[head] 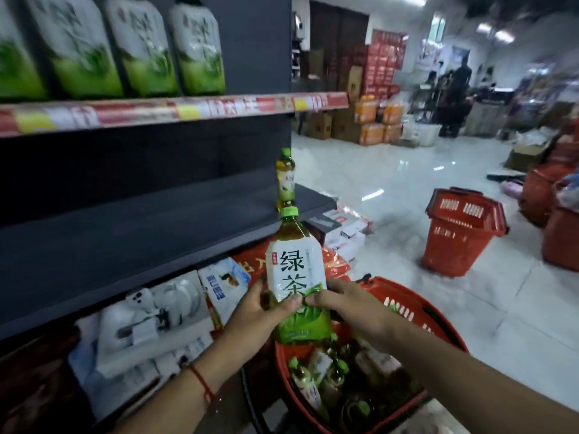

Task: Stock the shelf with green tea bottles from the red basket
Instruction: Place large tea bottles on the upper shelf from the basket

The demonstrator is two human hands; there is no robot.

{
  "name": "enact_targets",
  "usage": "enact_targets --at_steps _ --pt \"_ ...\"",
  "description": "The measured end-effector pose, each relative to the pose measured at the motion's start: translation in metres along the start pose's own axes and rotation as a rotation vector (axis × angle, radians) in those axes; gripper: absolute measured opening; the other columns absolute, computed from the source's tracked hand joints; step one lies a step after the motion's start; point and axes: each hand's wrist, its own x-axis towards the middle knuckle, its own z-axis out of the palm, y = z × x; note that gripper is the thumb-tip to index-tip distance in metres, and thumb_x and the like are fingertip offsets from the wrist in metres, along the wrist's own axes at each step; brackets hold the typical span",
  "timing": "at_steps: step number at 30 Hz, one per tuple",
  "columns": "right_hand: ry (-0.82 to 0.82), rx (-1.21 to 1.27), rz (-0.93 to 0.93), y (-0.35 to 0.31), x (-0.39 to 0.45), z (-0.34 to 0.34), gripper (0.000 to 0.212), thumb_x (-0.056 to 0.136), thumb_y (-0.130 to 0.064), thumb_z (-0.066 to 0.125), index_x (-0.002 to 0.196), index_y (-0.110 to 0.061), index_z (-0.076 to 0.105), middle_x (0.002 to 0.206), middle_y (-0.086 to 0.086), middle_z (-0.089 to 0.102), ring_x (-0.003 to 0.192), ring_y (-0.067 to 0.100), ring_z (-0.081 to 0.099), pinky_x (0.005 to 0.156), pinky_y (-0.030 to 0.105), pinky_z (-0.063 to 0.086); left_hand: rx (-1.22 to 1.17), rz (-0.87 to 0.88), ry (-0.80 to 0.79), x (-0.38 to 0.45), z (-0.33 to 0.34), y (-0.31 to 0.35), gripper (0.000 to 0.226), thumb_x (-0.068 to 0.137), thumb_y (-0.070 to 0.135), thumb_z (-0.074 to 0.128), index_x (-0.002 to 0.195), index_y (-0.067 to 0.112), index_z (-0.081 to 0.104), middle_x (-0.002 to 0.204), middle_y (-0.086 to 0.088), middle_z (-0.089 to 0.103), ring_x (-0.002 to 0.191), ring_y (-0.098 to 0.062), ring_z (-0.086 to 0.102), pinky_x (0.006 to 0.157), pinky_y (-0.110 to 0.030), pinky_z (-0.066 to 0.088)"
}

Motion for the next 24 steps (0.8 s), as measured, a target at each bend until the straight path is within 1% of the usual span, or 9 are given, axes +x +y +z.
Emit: enact_targets --at_steps 3,6,10,12,15,17,19,22,24 --pt "-0.015 -0.020 -0.142 -0.056 0.004 0.008 0.032 0.092 -0.019 0.064 0.124 -0.019 0.065 0.116 0.000 0.073 0.105 0.019 0.070 0.097 0.038 0.054 -0.024 0.137 0.054 -0.003 -0.028 0.052 0.060 0.072 0.051 0.082 0.125 0.041 0.057 0.116 0.015 0.071 0.107 -0.006 0.068 0.097 -0.039 0.055" --pt "-0.067 -0.008 -0.285 -0.116 0.008 0.014 0.034 0.095 -0.019 0.061 0.128 -0.026 0.061 0.120 -0.005 0.072 0.107 0.012 0.069 0.093 0.028 0.055 -0.032 0.257 0.096 0.000 -0.061 0.102 0.056 0.078 0.036 0.083 0.127 0.040 0.056 0.117 0.014 0.072 0.107 -0.008 0.069 0.094 -0.040 0.056" --pt "-0.098 -0.054 -0.469 -0.185 0.021 0.022 0.037 0.095 -0.018 0.063 0.130 -0.028 0.059 0.120 -0.008 0.071 0.106 0.008 0.069 0.089 0.024 0.056 0.015 0.412 0.203 0.011 -0.101 0.159 0.084 0.065 0.047 0.084 0.139 0.043 0.046 0.124 0.017 0.068 0.115 -0.006 0.065 0.098 -0.041 0.054" --pt "-0.080 -0.064 -0.534 -0.212 0.032 0.027 0.040 0.095 -0.016 0.063 0.133 -0.028 0.058 0.119 -0.010 0.071 0.105 0.005 0.068 0.087 0.021 0.056 0.077 0.462 0.262 0.018 -0.119 0.182 0.085 0.064 0.049 0.083 0.139 0.047 0.044 0.124 0.018 0.067 0.117 -0.005 0.063 0.100 -0.041 0.053" --pt "-0.066 -0.062 -0.596 -0.245 0.052 0.032 0.040 0.096 -0.014 0.062 0.135 -0.025 0.058 0.121 -0.009 0.070 0.108 0.006 0.067 0.095 0.028 0.055 0.153 0.494 0.316 0.030 -0.141 0.211 0.079 0.067 0.055 0.083 0.136 0.050 0.045 0.123 0.022 0.066 0.116 -0.001 0.062 0.100 -0.040 0.052" --pt "-0.051 -0.052 -0.629 -0.262 0.067 0.032 0.037 0.096 -0.013 0.061 0.132 -0.023 0.060 0.121 -0.006 0.071 0.108 0.007 0.068 0.095 0.029 0.055 0.212 0.505 0.339 0.039 -0.150 0.229 0.068 0.076 0.050 0.080 0.134 0.050 0.045 0.117 0.030 0.066 0.108 0.009 0.062 0.096 -0.029 0.053" --pt "-0.020 -0.064 -0.668 -0.276 0.083 0.027 0.035 0.097 -0.014 0.060 0.130 -0.025 0.061 0.118 -0.008 0.072 0.105 0.007 0.069 0.091 0.027 0.057 0.261 0.523 0.342 0.051 -0.155 0.247 0.059 0.082 0.044 0.077 0.132 0.051 0.046 0.113 0.033 0.065 0.104 0.015 0.059 0.091 -0.019 0.051" --pt "0.057 -0.111 -0.724 -0.295 0.108 0.014 0.033 0.098 -0.015 0.059 0.128 -0.029 0.062 0.111 -0.013 0.073 0.100 0.003 0.069 0.078 0.016 0.056 0.385 0.538 0.373 0.080 -0.156 0.269 0.046 0.085 0.046 0.074 0.126 0.043 0.055 0.111 0.031 0.065 0.098 0.019 0.057 0.080 -0.008 0.047" --pt "0.129 -0.137 -0.724 -0.305 0.130 0.000 0.033 0.098 -0.017 0.060 0.127 -0.031 0.062 0.107 -0.017 0.072 0.097 0.001 0.068 0.074 0.014 0.055 0.397 0.550 0.405 0.109 -0.154 0.280 0.043 0.085 0.044 0.074 0.124 0.035 0.060 0.113 0.025 0.066 0.101 0.011 0.059 0.081 -0.013 0.049"
